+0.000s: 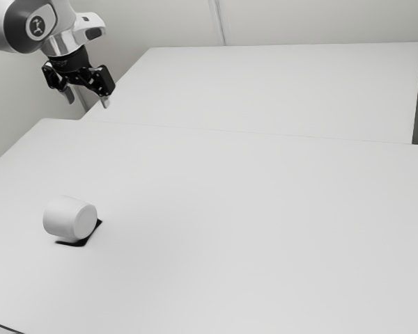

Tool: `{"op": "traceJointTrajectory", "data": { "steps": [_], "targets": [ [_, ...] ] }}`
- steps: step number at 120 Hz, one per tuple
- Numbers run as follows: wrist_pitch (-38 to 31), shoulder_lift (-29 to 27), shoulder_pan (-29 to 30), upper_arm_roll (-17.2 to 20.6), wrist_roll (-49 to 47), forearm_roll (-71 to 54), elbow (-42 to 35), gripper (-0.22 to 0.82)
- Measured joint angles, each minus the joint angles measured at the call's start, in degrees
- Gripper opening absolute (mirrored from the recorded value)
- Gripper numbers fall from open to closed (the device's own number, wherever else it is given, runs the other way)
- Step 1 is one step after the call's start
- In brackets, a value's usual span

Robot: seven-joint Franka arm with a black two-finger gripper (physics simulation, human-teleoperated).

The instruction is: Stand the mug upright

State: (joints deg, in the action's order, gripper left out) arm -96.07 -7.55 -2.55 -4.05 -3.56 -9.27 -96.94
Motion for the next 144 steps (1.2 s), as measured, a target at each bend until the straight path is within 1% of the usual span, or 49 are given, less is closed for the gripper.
{"op": "traceJointTrajectory", "data": {
  "steps": [21,26,37,56,77,91,119,130,144],
  "targets": [
    [-0.50,0.36,0.05,-0.02,0.78,0.06,-0.96,0.60],
    [-0.57,0.82,1.17,-0.02,0.94,0.04,-1.26,0.60],
    [-0.65,2.24,5.98,0.01,1.23,1.15,-1.44,0.60],
    [0.08,5.05,15.08,0.01,1.88,8.97,-1.56,0.60],
    [3.50,8.26,24.80,0.01,4.30,17.18,-2.49,0.60],
    [5.93,12.04,30.17,-0.02,7.29,20.01,-2.62,0.60],
    [9.51,20.48,35.96,-0.29,15.42,24.25,-2.08,0.60],
    [9.99,24.05,36.67,-1.38,18.84,24.99,-0.08,0.60],
    [10.24,27.28,36.66,-1.70,22.61,26.11,2.24,0.60]
  ]
}}
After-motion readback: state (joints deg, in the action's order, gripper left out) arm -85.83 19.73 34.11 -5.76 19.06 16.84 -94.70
